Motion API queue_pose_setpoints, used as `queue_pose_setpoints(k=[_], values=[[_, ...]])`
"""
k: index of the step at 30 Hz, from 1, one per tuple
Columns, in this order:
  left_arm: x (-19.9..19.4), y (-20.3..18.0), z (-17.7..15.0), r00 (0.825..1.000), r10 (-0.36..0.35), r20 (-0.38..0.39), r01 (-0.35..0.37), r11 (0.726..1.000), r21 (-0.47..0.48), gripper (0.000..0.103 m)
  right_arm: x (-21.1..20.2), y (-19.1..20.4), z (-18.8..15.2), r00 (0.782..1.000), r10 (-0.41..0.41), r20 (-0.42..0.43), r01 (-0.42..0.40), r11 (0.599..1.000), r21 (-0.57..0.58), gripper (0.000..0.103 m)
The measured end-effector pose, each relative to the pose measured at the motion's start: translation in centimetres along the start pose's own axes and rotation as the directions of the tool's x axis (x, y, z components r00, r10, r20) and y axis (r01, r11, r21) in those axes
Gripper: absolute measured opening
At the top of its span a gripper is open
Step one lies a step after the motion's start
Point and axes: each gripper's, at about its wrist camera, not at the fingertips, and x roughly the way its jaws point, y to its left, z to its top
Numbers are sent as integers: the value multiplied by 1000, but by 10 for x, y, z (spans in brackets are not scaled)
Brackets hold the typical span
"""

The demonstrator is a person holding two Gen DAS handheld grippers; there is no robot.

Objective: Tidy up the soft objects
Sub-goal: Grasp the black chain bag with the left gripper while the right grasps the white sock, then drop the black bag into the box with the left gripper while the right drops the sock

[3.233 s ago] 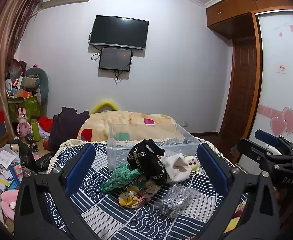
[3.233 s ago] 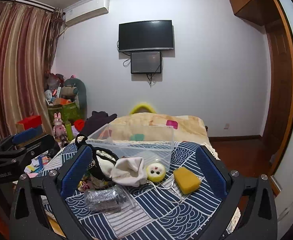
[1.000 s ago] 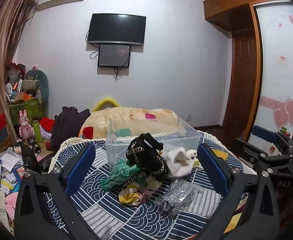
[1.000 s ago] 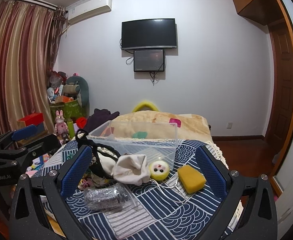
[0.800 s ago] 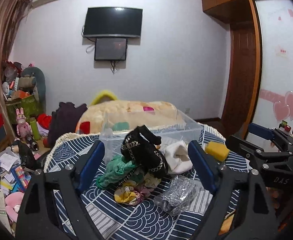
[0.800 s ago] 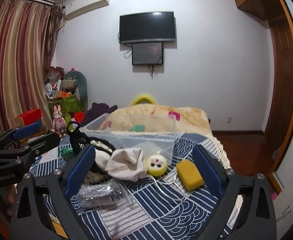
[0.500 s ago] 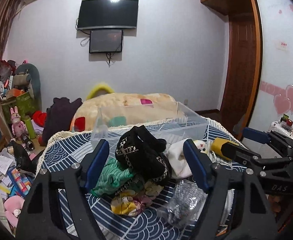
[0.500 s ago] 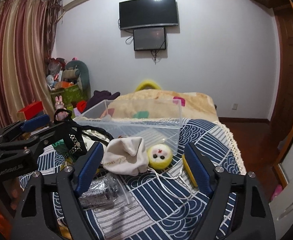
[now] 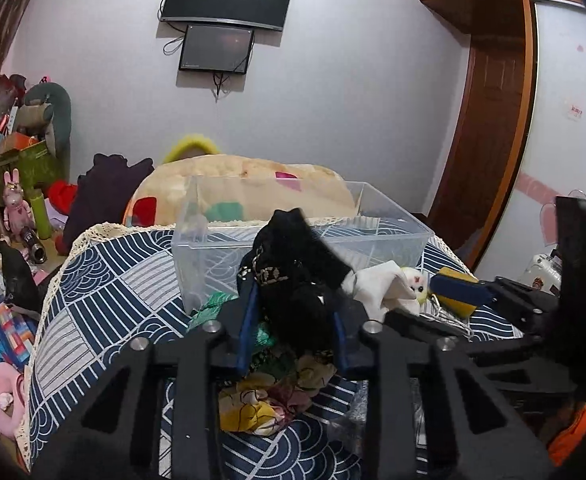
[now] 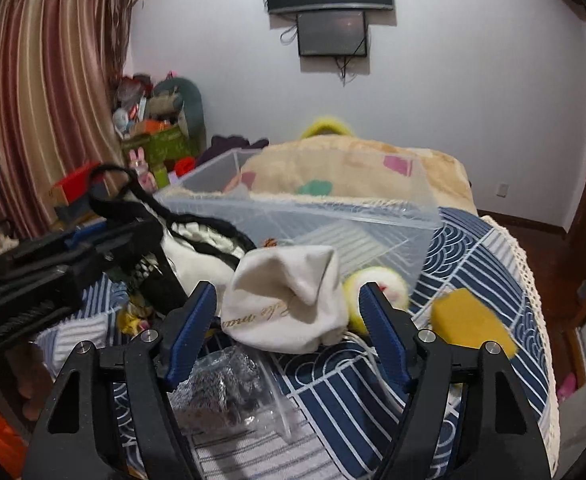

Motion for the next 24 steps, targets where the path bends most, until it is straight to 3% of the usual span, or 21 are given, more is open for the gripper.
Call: queue_pose_setpoints(k=[5, 13, 16, 24], values=[[-3, -3, -1, 1000, 9, 10, -10, 1000, 17, 26, 17, -1, -2, 998, -4, -62, 4, 1000, -6, 69], [-10, -5, 3, 1000, 3, 30, -3, 1000, 15, 25, 22, -5, -6, 995, -15, -94, 14, 1000, -9, 25], [-16, -6, 8, 999, 6, 49, -7, 1000, 20, 23, 19, -10, -6, 996, -15, -84, 16, 1000, 8, 14], [-30, -12, 26, 997, -9, 80, 5, 998, 57, 20, -8, -18, -5, 1000, -7, -13, 8, 999, 34, 10]])
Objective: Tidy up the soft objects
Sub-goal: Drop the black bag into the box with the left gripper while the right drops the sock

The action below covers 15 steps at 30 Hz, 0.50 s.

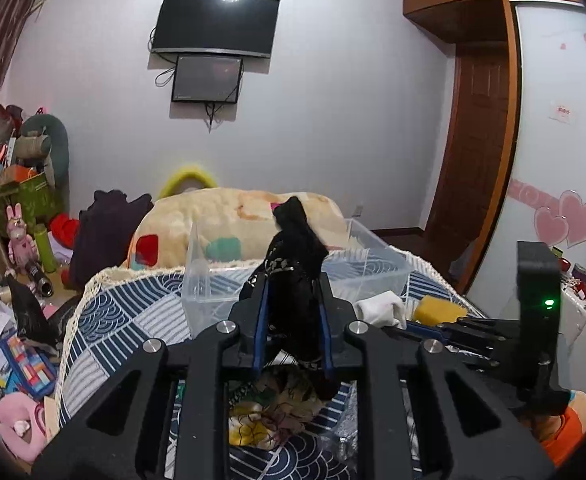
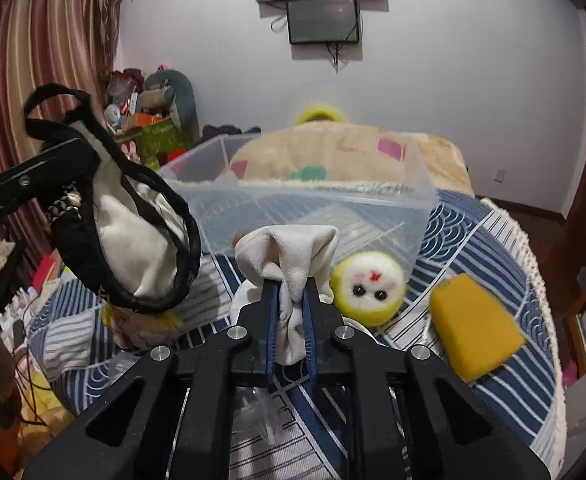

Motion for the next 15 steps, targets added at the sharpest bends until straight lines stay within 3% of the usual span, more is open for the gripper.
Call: queue_pose_setpoints(k=[6, 15], values=[[-5, -4, 17, 1000, -13, 17, 12, 1000, 27, 19, -31, -2, 9, 996, 14, 83, -14, 1000, 0, 10], [-3, 0, 46, 999, 7, 36, -9, 999, 45, 19, -43, 2, 39, 989, -1, 149, 4, 1000, -17, 10]])
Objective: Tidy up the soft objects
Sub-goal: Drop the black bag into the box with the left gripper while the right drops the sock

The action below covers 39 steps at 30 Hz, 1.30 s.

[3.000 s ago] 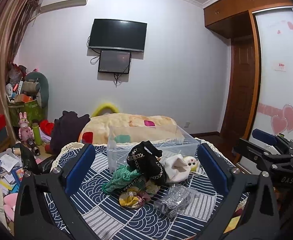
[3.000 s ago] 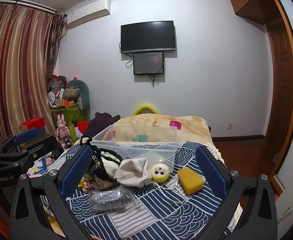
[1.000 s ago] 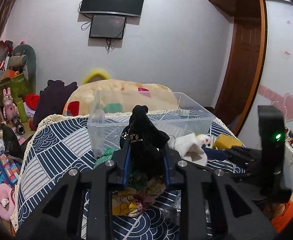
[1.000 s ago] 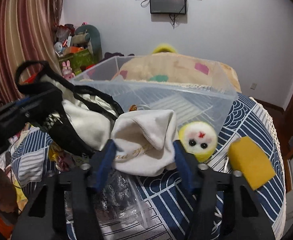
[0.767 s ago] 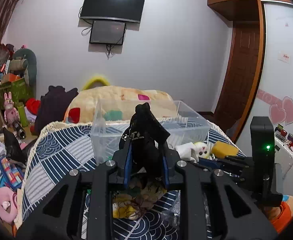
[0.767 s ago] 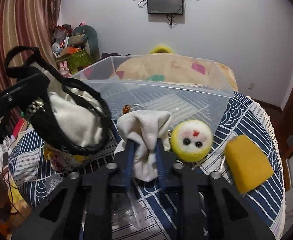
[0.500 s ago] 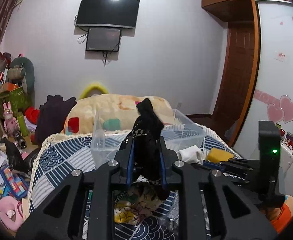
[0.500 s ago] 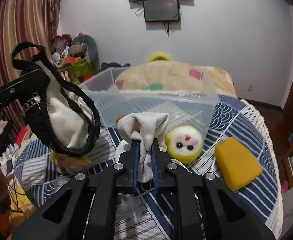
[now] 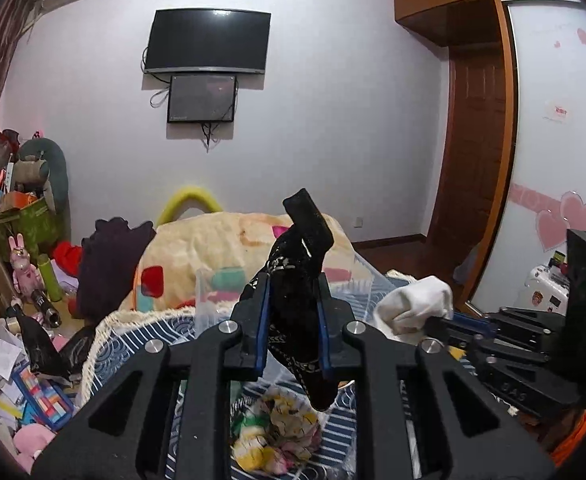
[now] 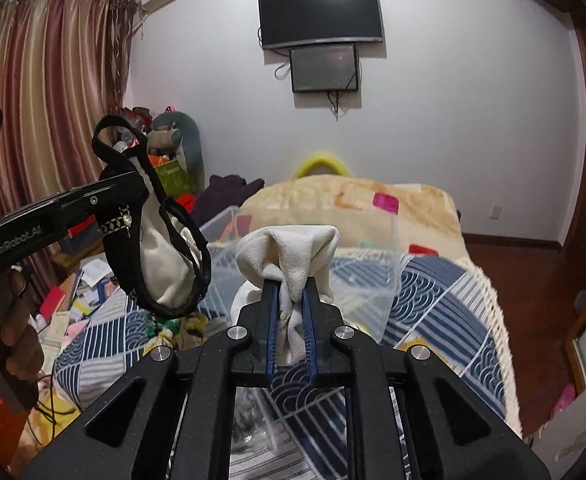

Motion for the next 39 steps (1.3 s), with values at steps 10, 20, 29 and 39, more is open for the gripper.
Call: queue_pose_setpoints(k=[10, 20, 29, 39], values=[[15, 15, 21, 996, 70, 48, -69, 997, -20, 19, -4, -7, 36, 996, -32, 81, 34, 999, -14, 10], [59, 33, 9, 995, 99, -20, -100, 994, -54, 19, 24, -7, 52, 995, -62, 80, 65, 997, -36, 10], [85, 41, -3, 992, 98, -81, -103, 993, -65, 19, 61, -6, 41, 998, -61, -34, 59, 997, -56, 10], [121, 37, -18, 973, 92, -214, -99, 995, -24, 19, 93, -5, 32, 987, -68, -145, 55, 994, -94, 11]])
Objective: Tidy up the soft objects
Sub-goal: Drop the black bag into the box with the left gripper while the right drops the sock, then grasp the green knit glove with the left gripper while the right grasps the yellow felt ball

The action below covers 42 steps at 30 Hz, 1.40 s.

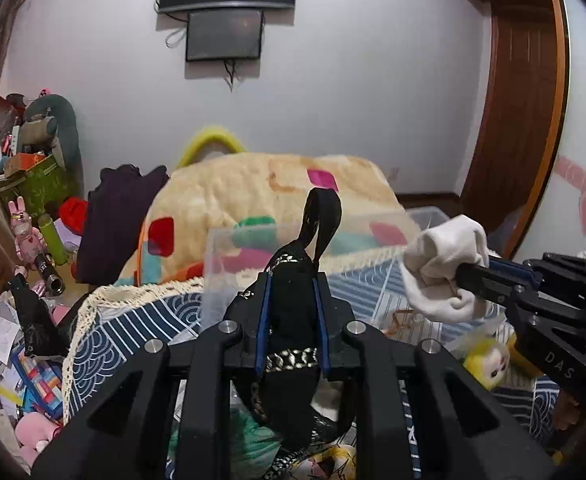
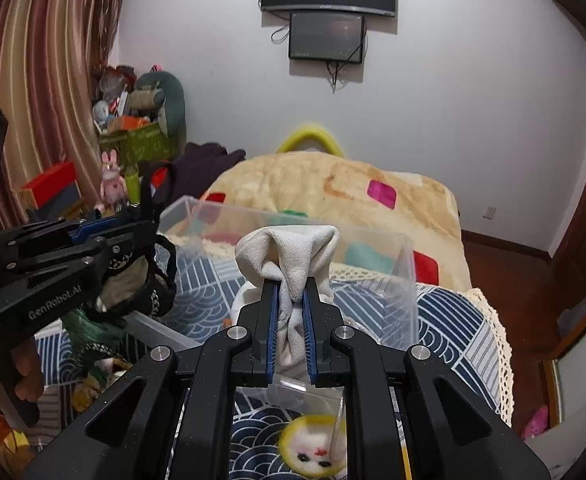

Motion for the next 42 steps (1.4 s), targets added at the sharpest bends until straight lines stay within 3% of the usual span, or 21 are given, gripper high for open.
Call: queue_pose_setpoints(k=[11, 13, 15, 24, 29, 32, 39, 42], values=[[22, -2, -8, 994, -5, -110, 8, 1000, 29, 23, 21, 4, -6, 996, 22, -91, -24, 999, -21, 11], [23, -1, -7, 993, -12, -120, 15, 1000, 23, 37, 22, 3, -7, 994, 27, -103, -29, 999, -17, 12], [22, 1, -7, 991, -26, -130, 27, 1000, 9, 44, 23, 2, -7, 994, 25, -108, -27, 1000, -14, 12], [3, -2, -10, 993, -37, -112, 40, 999, 18, 56, 9, -2, -5, 996, 33, -85, -33, 999, -2, 21], [-14, -4, -9, 995, -50, -84, 52, 998, 21, 62, -9, -4, -3, 999, 32, -35, -32, 999, 10, 40], [-25, -3, -7, 997, -49, -64, 50, 999, 19, 65, -22, -4, -2, 1000, 28, -3, -28, 1000, 9, 42], [-55, -1, -6, 1000, -30, 2, 30, 999, 27, 83, -47, -4, 2, 997, 17, 74, -17, 1000, 7, 57], [-69, 4, -7, 999, -25, 24, 24, 999, 20, 95, -57, -5, 1, 995, 7, 100, -7, 1000, 4, 69]])
